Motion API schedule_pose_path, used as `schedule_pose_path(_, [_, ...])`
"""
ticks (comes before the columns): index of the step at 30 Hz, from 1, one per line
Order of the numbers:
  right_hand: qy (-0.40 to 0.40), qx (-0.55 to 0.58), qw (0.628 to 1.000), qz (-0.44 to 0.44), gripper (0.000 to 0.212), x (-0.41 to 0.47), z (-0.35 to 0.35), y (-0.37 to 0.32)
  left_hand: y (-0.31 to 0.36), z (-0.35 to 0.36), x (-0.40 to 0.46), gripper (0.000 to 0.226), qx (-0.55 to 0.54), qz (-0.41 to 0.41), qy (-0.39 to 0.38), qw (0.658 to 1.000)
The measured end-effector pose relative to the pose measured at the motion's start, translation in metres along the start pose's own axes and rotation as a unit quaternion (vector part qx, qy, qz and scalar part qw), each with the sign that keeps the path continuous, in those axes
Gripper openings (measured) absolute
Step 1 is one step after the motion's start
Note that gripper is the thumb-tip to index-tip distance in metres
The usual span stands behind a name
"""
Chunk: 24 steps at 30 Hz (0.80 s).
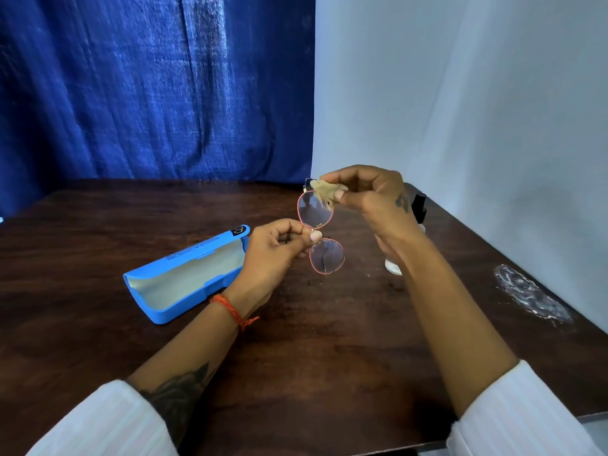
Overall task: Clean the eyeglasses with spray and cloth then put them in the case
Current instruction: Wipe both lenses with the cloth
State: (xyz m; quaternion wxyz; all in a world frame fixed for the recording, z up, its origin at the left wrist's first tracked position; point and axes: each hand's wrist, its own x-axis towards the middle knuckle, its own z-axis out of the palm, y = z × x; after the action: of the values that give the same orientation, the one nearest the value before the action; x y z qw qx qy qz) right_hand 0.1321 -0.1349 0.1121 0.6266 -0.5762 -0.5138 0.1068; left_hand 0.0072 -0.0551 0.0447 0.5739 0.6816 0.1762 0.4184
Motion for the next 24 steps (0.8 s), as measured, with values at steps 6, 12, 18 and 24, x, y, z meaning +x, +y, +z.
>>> schedule_pose_path(6, [0.040,0.146,0.984,0.098,0.034,-0.027,0.001,0.025,0.002,0.001,-0.001,0.010,-0.026,0.003,0.020,0.999])
schedule_pose_path(12, [0.042,0.173,0.979,0.101,0.028,-0.033,0.001,0.022,0.003,-0.001,0.000,0.009,-0.031,0.000,0.030,0.999])
schedule_pose_path(18, [0.059,-0.168,0.969,-0.172,0.032,-0.039,-0.004,0.022,0.002,-0.001,0.001,0.010,-0.038,0.009,0.029,0.999])
schedule_pose_path(24, [-0.042,-0.285,0.938,-0.192,0.023,-0.035,0.000,0.018,0.004,-0.003,0.001,0.012,-0.044,0.026,0.029,0.998])
